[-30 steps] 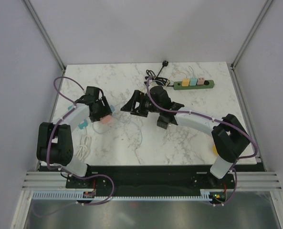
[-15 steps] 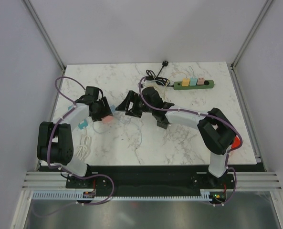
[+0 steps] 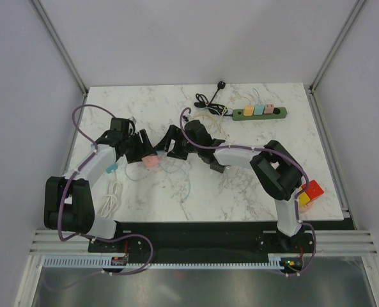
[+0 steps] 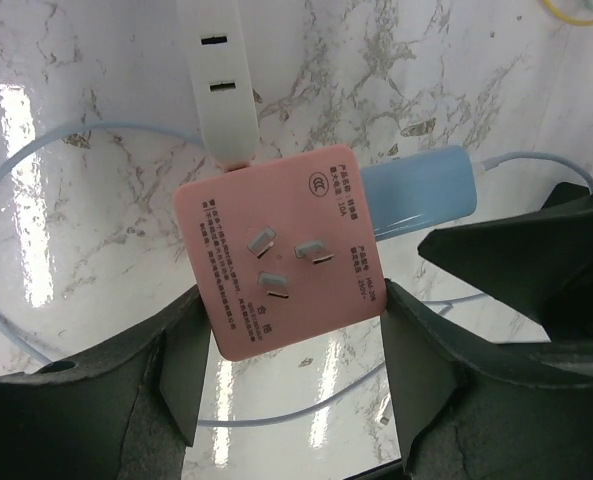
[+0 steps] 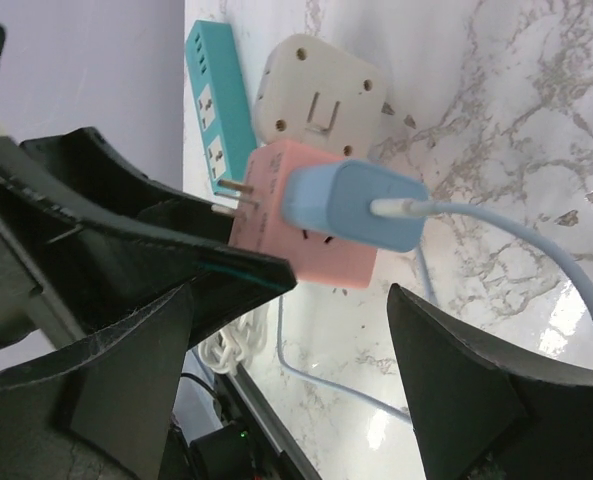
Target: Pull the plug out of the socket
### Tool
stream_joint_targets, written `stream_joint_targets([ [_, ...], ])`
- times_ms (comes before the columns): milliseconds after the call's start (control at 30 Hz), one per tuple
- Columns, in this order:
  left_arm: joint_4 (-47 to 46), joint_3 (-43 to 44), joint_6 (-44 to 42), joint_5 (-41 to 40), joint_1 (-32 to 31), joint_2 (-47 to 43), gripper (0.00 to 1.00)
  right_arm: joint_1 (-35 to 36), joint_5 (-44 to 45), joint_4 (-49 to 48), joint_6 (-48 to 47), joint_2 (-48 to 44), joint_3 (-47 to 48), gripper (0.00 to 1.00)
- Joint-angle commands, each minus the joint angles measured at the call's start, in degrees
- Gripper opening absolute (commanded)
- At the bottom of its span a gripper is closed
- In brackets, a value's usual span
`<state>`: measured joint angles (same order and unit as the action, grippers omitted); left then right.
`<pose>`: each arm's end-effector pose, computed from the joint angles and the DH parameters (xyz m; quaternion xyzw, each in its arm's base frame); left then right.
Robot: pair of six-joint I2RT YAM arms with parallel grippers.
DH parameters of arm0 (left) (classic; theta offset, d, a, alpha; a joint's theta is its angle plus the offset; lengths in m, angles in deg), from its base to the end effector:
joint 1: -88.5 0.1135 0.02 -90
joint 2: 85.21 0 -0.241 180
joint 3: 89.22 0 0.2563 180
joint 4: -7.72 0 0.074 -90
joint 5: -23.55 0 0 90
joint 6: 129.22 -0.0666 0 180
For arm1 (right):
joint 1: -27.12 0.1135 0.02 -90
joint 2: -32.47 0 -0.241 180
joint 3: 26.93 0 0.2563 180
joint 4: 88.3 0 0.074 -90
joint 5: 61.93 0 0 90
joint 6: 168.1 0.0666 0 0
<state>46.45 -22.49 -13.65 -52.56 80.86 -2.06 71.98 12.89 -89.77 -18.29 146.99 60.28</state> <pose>0.3114 -0.0579 0.1665 -0.1118 0.9412 -0.1955 0.2519 0.3224 0.3454 0.1549 0.0397 0.8419 0.4851 0.2331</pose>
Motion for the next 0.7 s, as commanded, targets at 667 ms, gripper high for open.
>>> stream_joint_targets([
  [667,-7.4,-3.6,-1.6,6.2,-0.1,-5.9,0.02,0.2,9.6,-12.6,11.4,6.0,-2.3,0.78],
])
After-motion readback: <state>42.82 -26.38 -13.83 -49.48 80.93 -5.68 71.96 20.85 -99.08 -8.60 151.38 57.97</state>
